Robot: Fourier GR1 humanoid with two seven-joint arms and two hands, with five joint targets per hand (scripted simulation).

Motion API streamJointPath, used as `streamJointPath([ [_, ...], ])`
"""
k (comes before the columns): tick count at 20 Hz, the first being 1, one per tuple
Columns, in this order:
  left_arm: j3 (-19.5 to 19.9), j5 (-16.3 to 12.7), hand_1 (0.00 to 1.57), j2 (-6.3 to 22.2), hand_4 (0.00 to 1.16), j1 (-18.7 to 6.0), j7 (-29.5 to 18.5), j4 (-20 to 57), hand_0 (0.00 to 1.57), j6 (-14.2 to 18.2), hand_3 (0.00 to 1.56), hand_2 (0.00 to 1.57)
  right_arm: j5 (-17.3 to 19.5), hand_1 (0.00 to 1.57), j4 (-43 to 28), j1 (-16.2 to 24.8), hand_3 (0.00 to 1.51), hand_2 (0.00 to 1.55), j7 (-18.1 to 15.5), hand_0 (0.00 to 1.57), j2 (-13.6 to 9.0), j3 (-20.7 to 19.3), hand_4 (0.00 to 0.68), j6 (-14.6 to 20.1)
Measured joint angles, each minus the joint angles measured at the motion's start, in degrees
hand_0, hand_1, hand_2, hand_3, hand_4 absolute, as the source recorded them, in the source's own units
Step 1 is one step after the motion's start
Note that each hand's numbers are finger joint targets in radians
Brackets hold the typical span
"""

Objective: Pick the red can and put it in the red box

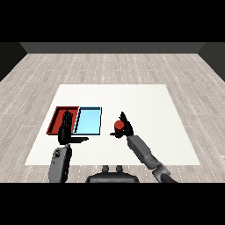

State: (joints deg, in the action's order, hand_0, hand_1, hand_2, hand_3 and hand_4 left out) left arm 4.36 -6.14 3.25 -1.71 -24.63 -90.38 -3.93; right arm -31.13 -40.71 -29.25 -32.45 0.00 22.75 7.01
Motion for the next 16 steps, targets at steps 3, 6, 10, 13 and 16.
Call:
streamJointPath([
  [3, -0.3, 0.4, 0.0, -0.2, 0.0, 0.7, -0.1, -0.6, 0.0, 0.3, 0.0, 0.0, -2.0, 0.0, 1.9, -0.7, 0.0, 0.0, -0.9, 0.0, 0.0, 2.5, 0.0, 2.8],
  [6, -0.1, 0.3, 0.0, -0.2, 0.0, 0.2, -0.1, -0.5, 0.0, 0.4, 0.0, 0.0, -3.7, 1.48, 2.8, -1.0, 1.44, 1.47, -1.5, 1.48, -0.2, 3.4, 0.566, 6.6],
  [10, -0.6, 0.4, 0.0, -0.4, 0.0, 0.9, 1.3, -2.6, 0.0, 0.7, 0.0, 0.0, -3.9, 1.49, 2.6, -1.9, 1.42, 1.46, -0.2, 1.49, -0.2, 5.0, 0.611, 12.6],
  [13, -1.2, 1.3, 0.0, -0.9, 0.0, 0.5, 0.8, -1.6, 0.0, 1.2, 0.0, 0.0, -5.3, 1.47, 5.6, -4.3, 1.4, 1.45, -1.0, 1.47, -0.1, 5.7, 0.589, 13.8],
  [16, -0.8, 0.9, 0.0, -0.4, 0.0, 0.9, 1.4, -2.8, 0.0, 1.0, 0.0, 0.0, -3.3, 1.48, 4.5, -4.2, 1.39, 1.44, -0.1, 1.48, -0.3, 5.2, 0.598, 14.9],
])
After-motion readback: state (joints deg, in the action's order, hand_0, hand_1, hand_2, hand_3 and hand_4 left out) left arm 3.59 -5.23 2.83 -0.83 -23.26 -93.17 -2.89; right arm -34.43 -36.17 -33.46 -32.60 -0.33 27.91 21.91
